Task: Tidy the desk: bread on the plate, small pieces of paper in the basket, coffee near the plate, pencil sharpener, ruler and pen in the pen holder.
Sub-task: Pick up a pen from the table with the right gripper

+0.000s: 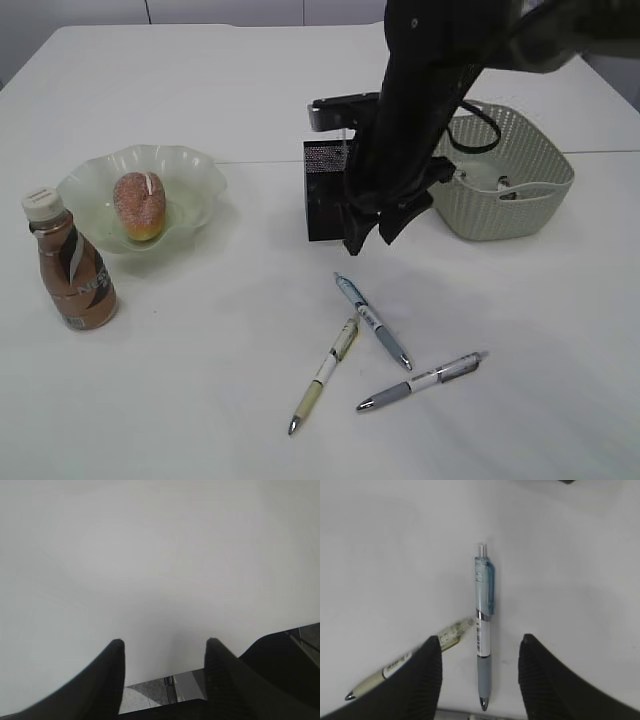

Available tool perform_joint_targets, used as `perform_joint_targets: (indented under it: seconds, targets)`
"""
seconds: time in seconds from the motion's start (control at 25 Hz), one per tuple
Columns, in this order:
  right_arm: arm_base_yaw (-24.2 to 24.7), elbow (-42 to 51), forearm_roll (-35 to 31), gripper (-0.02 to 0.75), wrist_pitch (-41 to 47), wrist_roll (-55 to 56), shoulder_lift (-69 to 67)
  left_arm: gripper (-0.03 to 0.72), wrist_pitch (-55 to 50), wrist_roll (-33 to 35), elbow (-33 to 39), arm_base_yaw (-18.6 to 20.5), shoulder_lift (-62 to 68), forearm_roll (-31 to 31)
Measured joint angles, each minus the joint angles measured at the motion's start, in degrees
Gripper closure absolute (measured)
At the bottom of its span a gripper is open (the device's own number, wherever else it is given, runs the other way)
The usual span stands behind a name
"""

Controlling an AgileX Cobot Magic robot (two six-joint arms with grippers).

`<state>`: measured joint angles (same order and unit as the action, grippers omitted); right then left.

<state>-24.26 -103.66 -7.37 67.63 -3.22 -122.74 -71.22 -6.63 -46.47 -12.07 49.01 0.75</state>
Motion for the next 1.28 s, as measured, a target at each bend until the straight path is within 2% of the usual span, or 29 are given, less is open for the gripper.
perform_joint_targets:
  seconds: [0.56,0.92,1.28]
  targets:
    - [0.0,-1.5,-1.0,0.342,1.5,-0.1,-8.8,0.322,0.0,0.0,0.0,0.0,0.0,0.0]
    - [0.0,-1.5,-2.5,0.342,-2.9,-1.8,-9.1,0.327,0.0,0.0,0.0,0.0,0.0,0.0]
    - [-1.6,-1.5,-0.6,0.342,-6.3,-3.5,-9.1,0.328,0.0,0.0,0.0,0.0,0.0,0.0]
